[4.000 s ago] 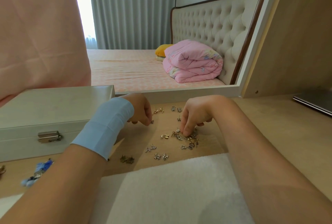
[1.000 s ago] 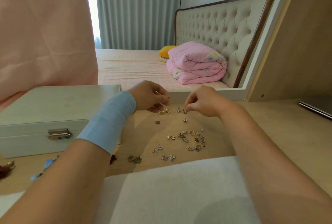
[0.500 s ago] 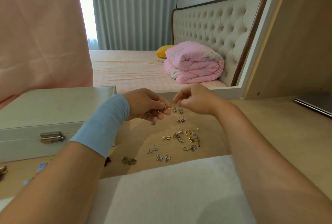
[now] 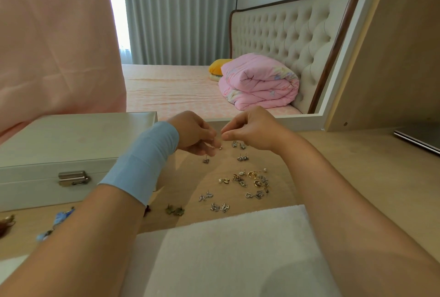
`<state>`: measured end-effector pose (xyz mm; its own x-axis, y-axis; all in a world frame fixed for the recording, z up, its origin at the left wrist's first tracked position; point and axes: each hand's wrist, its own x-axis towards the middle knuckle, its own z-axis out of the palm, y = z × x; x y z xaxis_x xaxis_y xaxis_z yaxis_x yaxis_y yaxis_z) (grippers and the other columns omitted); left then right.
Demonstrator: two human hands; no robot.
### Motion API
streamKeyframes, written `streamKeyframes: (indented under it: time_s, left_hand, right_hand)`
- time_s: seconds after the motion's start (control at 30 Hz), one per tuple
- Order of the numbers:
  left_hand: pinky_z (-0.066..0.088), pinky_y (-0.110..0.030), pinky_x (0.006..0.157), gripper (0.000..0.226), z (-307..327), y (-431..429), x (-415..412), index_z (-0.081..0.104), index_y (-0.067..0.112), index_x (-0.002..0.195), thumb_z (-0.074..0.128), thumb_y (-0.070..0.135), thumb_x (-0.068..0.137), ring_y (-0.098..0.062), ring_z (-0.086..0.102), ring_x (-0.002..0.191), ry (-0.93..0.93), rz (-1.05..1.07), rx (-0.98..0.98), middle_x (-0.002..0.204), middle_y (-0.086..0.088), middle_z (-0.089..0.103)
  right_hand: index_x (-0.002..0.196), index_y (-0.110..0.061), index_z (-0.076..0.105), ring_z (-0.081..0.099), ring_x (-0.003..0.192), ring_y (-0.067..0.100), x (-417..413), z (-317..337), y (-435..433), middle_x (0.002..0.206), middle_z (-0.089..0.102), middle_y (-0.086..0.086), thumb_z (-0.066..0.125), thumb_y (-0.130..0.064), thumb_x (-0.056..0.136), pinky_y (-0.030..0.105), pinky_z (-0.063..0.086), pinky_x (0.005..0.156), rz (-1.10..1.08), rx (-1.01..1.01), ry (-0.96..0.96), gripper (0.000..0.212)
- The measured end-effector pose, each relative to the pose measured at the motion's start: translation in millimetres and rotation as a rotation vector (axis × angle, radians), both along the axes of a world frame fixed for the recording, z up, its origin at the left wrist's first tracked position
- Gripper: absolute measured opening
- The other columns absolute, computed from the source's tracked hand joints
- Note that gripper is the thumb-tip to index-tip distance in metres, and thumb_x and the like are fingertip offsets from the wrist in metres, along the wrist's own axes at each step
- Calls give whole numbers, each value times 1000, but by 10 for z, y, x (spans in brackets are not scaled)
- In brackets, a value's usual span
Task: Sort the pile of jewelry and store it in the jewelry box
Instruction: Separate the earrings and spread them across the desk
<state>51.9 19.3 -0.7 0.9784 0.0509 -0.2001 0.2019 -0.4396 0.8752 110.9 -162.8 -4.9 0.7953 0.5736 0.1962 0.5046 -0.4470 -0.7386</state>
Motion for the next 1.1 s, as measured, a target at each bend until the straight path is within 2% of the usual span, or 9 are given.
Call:
streamKeyframes:
  time_s: [0.17,0.27,0.33,0.43,0.53,0.67,0.83,0.97,1.1]
  left_hand:
    - [56,-26,74,9,-15,16,-26,75,31,96,68,30,90,-14,68,89,99,-206,672,96,1,74]
    - [52,-24,68,7,-3,-19,-65,75,38,89,71,33,87,-8,64,75,200,-281,778,85,8,72]
    - [51,-24,69,7,-8,-38,-66,75,36,90,74,31,85,-5,67,73,251,-312,805,93,12,73]
    - [53,-25,75,16,-25,-31,-55,72,34,99,77,31,83,-6,70,78,276,-313,805,102,9,74]
    - [54,-26,73,18,-13,8,-24,69,32,102,75,33,84,-9,71,82,176,-251,760,99,7,75]
    - [53,-22,64,17,61,-60,-8,70,20,98,65,36,93,-8,68,75,-68,-64,353,91,8,76]
    - [55,-20,58,17,59,-79,-40,74,18,99,71,32,90,-4,66,67,-96,64,66,83,7,76]
    - [53,-20,57,15,33,-51,-40,75,22,94,80,28,81,-6,64,70,-123,126,18,83,1,72]
    - [54,-21,62,13,-23,-68,-22,74,23,93,80,23,81,-8,64,71,-130,101,131,86,0,73]
  right_hand:
    - [94,-15,80,55,56,11,27,-30,-87,62,69,-14,78,-7,86,15,45,55,32,-72,106,11]
    - [99,-9,79,57,55,10,12,-51,-91,72,73,-10,77,-3,86,11,42,48,36,-119,130,14]
    - [96,-8,79,57,54,11,5,-60,-89,85,75,2,78,1,84,12,42,46,44,-128,150,16]
    - [88,-10,78,58,52,14,19,-76,-87,91,75,16,80,6,79,18,48,51,74,-119,167,19]
    - [84,-10,77,57,52,14,29,-71,-85,81,72,14,83,6,76,24,52,55,87,-104,146,19]
    - [83,-12,76,54,49,5,3,-31,-20,71,68,3,87,1,73,20,49,52,64,-44,75,20]
    - [79,-17,75,56,54,-1,-22,-13,55,70,69,-4,92,-5,66,17,49,53,32,51,-29,24]
    - [77,-22,78,60,64,5,-30,-22,33,71,73,-4,93,-9,67,28,50,62,35,117,6,22]
    - [80,-21,82,57,63,7,41,-58,-33,74,75,2,87,-8,74,25,50,60,82,61,89,16]
